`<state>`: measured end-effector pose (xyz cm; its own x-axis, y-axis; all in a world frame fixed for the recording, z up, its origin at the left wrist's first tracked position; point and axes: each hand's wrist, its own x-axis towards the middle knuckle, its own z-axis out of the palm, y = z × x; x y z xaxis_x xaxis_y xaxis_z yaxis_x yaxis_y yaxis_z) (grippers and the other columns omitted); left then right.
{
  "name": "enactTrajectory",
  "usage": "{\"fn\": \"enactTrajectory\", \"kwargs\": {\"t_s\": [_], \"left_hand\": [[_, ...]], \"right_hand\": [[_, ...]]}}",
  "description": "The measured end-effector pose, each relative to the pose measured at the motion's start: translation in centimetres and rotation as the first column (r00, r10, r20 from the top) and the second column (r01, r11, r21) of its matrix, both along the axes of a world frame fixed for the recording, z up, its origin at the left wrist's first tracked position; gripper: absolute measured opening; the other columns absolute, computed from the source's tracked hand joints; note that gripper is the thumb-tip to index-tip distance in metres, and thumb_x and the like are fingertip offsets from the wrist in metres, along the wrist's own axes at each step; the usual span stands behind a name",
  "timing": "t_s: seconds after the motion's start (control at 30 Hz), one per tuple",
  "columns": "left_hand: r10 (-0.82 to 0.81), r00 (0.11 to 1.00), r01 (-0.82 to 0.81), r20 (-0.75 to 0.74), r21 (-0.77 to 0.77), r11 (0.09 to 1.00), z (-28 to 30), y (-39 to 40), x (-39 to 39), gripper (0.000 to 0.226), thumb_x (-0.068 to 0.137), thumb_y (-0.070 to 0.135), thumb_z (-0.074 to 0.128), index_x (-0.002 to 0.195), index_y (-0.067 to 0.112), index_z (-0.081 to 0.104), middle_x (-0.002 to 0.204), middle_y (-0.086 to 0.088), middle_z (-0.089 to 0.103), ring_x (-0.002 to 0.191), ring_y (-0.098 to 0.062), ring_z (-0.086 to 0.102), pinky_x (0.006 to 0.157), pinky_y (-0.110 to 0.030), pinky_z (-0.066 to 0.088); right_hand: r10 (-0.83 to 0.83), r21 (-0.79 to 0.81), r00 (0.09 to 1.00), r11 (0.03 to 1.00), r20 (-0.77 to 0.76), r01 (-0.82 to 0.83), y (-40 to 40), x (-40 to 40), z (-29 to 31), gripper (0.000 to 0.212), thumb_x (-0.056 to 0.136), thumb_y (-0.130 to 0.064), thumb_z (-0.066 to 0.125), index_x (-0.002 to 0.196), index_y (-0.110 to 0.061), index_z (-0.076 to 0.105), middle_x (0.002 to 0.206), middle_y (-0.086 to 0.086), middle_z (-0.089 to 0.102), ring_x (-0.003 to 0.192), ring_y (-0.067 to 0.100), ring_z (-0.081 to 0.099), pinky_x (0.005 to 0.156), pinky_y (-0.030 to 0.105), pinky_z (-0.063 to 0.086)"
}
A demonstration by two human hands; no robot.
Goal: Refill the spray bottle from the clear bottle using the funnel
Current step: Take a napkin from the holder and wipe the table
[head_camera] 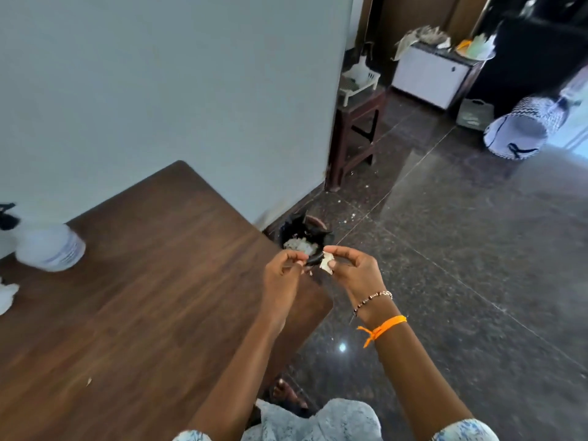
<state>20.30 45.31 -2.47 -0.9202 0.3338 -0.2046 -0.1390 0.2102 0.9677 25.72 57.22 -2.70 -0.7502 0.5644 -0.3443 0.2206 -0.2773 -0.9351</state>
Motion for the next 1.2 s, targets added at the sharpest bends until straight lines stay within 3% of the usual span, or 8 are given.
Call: {"fn": "enactTrajectory", "kwargs": {"t_s": [0.1,0.33,0.5,0.6,0.77,0.87,1.07,1.2], "left_hand": [[-0.017,1.000,0.017,-0.005,-0.001,1.000,0.3,2.6,-3.1,0.016,0.088,0.000,0.054,0.087,0.010,0.067,0.082,0.000,0.066,0.064,0.003,0.058,0.058,-0.005,0.043],[-0.029,0.999,0.031,0.039,-0.045,0.998,-0.5,7.7,-10.1,0.019,0.090,0.009,0.054,0.084,0.022,0.066,0.090,0.009,0.067,0.081,-0.003,0.062,0.065,-0.010,0.045],[-0.012,0.997,0.026,0.080,-0.169,0.985,-3.7,12.2,-16.2,0.016,0.090,0.012,0.054,0.088,0.023,0.065,0.087,0.010,0.065,0.080,-0.003,0.059,0.062,-0.008,0.041],[0.059,0.987,-0.024,0.149,-0.228,0.973,-6.3,14.9,-19.9,0.018,0.089,0.009,0.054,0.088,0.023,0.065,0.087,0.011,0.064,0.081,-0.004,0.060,0.064,-0.005,0.041],[0.150,0.936,-0.044,0.319,-0.316,0.948,-12.0,18.7,-25.1,0.014,0.089,0.009,0.054,0.094,0.013,0.066,0.078,0.003,0.060,0.075,-0.012,0.056,0.071,-0.023,0.041],[0.179,0.892,-0.047,0.416,-0.308,0.950,-15.8,20.5,-27.2,0.014,0.090,0.008,0.053,0.093,0.013,0.065,0.076,0.003,0.060,0.072,-0.011,0.055,0.069,-0.022,0.042],[0.270,0.709,-0.087,0.651,-0.299,0.950,-23.4,21.8,-28.4,0.019,0.092,0.011,0.048,0.085,0.025,0.060,0.088,0.004,0.062,0.072,-0.008,0.057,0.071,-0.020,0.045],[0.343,0.599,-0.117,0.723,-0.345,0.931,-27.8,21.7,-28.4,0.019,0.094,0.011,0.043,0.097,0.020,0.060,0.093,0.003,0.062,0.077,-0.009,0.057,0.082,-0.027,0.045]], "right_hand": [[-0.041,0.002,0.999,0.999,-0.015,0.041,2.9,-2.8,0.6,0.023,0.085,0.013,0.051,0.101,0.003,0.065,0.067,0.003,0.058,0.050,-0.002,0.053,0.052,0.011,0.044],[0.051,0.009,0.998,0.999,0.045,-0.052,8.9,-10.3,-1.1,0.039,0.070,0.018,0.064,0.098,-0.010,0.064,0.079,0.006,0.068,0.067,0.009,0.064,0.066,0.023,0.053],[0.102,0.000,0.981,0.995,0.165,-0.104,13.0,-17.3,-6.1,0.026,0.073,0.004,0.071,0.086,-0.017,0.069,0.080,0.006,0.068,0.072,0.014,0.061,0.073,0.025,0.051],[0.135,-0.118,0.964,0.987,0.228,-0.110,15.6,-21.5,-9.7,0.013,0.078,0.003,0.067,0.090,-0.002,0.069,0.076,0.007,0.067,0.067,0.010,0.061,0.065,0.016,0.051],[0.205,-0.148,0.904,0.976,0.374,-0.160,19.6,-27.3,-15.9,0.013,0.080,0.007,0.063,0.093,0.009,0.065,0.071,0.007,0.064,0.061,0.009,0.060,0.059,0.012,0.052],[0.212,-0.148,0.874,0.975,0.437,-0.163,21.3,-30.1,-19.9,0.014,0.079,0.007,0.064,0.094,0.008,0.062,0.070,0.007,0.060,0.048,-0.001,0.058,0.051,0.010,0.049],[0.256,-0.230,0.797,0.961,0.547,-0.151,23.0,-33.0,-28.0,0.009,0.077,0.009,0.066,0.079,0.002,0.060,0.071,0.007,0.059,0.057,0.009,0.059,0.050,0.010,0.051],[0.254,-0.218,0.745,0.965,0.617,-0.148,23.8,-33.6,-33.3,0.020,0.077,0.012,0.064,0.096,0.012,0.061,0.083,0.012,0.058,0.059,0.010,0.057,0.049,0.010,0.049]]}}
